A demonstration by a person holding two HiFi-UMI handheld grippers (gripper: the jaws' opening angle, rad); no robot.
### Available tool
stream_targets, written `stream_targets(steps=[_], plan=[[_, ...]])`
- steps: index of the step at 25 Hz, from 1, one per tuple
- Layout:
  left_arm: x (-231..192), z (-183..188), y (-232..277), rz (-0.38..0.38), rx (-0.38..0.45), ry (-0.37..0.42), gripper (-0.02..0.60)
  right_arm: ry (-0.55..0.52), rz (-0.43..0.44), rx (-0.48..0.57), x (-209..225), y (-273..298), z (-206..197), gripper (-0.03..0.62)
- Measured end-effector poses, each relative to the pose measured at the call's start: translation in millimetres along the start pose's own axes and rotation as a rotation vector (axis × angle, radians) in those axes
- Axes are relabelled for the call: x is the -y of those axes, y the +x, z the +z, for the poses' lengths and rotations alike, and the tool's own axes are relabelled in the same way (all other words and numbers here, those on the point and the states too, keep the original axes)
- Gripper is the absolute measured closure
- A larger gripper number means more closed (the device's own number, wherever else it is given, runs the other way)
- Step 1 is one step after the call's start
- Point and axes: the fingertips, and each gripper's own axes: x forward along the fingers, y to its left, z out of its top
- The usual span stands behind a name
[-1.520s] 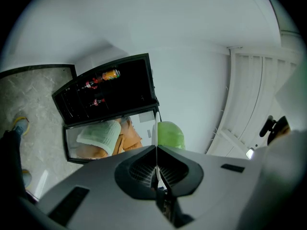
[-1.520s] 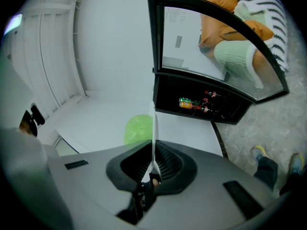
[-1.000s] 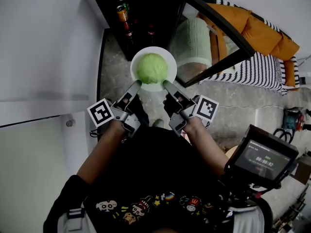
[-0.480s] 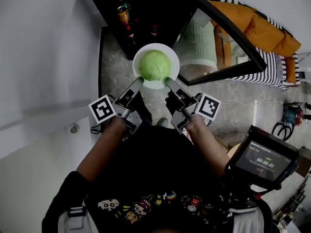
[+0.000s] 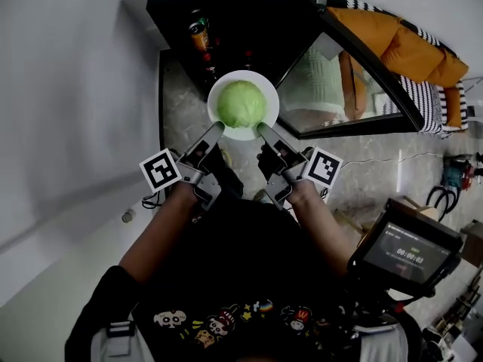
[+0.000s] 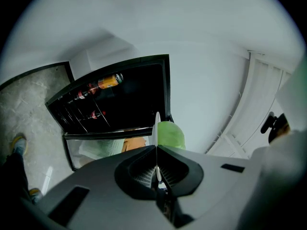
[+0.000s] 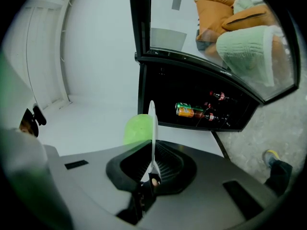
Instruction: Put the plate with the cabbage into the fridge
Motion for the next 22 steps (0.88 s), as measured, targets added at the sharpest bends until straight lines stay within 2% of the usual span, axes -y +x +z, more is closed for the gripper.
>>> stream_targets(steps=[16,22], plan=[[0.3,1.4,6.6,0.005,-0.031,0.011,0.572,0.022,0.002,0.035,0.6,-0.8,3.7,0.574],[-2.2,0.4,2.0,0.005,-0.007,-0.004,0.572,0.016,-0.007,0.011,2.2,0.3,1.0,0.574]])
